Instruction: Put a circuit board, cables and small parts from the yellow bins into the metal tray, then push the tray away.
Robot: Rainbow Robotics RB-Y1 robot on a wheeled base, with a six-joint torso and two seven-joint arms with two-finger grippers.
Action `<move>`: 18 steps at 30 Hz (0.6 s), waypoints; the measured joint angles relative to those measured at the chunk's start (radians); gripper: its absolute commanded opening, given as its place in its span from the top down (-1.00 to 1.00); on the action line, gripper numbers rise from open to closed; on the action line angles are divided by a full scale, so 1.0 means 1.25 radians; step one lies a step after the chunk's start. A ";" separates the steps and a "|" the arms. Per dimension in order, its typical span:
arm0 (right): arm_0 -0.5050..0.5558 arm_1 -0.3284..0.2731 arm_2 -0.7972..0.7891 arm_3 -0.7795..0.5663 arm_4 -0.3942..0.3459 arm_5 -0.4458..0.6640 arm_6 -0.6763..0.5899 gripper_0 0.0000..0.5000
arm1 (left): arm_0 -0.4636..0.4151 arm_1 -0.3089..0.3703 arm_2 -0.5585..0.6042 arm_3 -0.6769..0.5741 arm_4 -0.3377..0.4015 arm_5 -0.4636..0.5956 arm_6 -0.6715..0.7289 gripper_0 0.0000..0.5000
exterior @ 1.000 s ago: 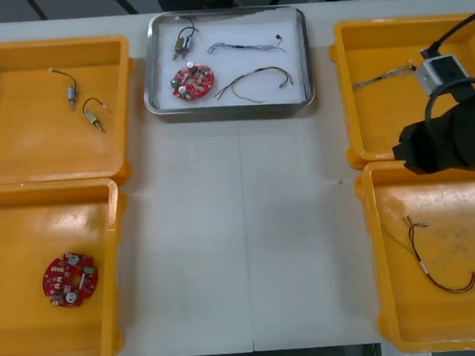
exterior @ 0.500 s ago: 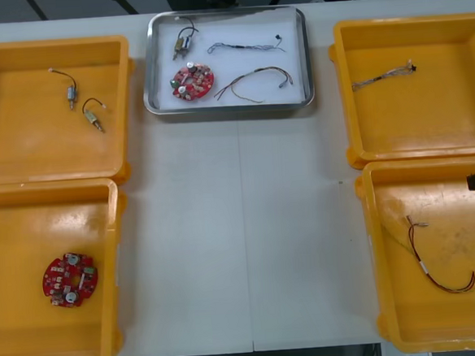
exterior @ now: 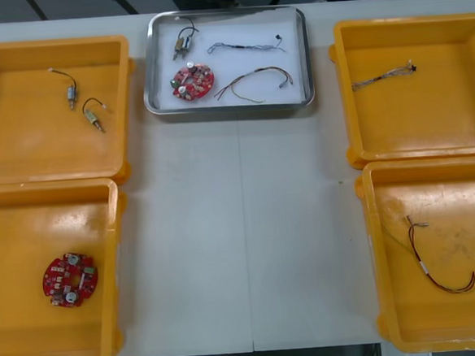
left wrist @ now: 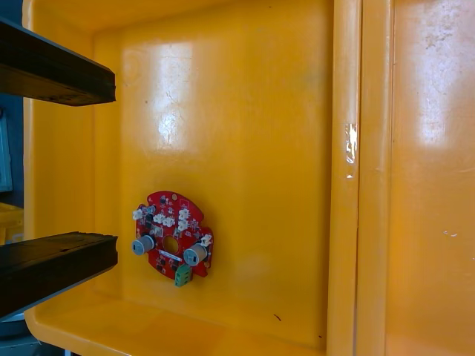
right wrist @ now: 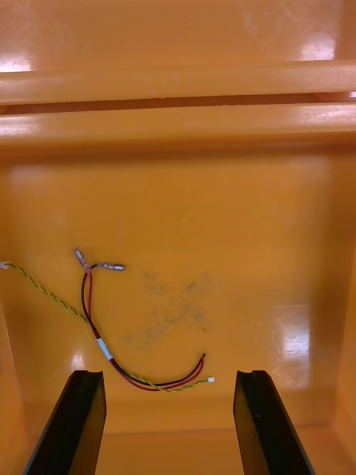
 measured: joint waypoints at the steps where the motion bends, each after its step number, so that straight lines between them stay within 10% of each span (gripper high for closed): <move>1: 0.000 0.000 0.000 0.000 -0.002 0.000 0.000 -1.00 | 0.000 0.000 0.000 0.000 0.000 0.000 0.000 -1.00; 18: 0.003 0.000 0.000 0.000 -0.006 0.000 -0.001 -1.00 | 0.000 0.000 0.000 0.000 0.000 0.000 0.000 -1.00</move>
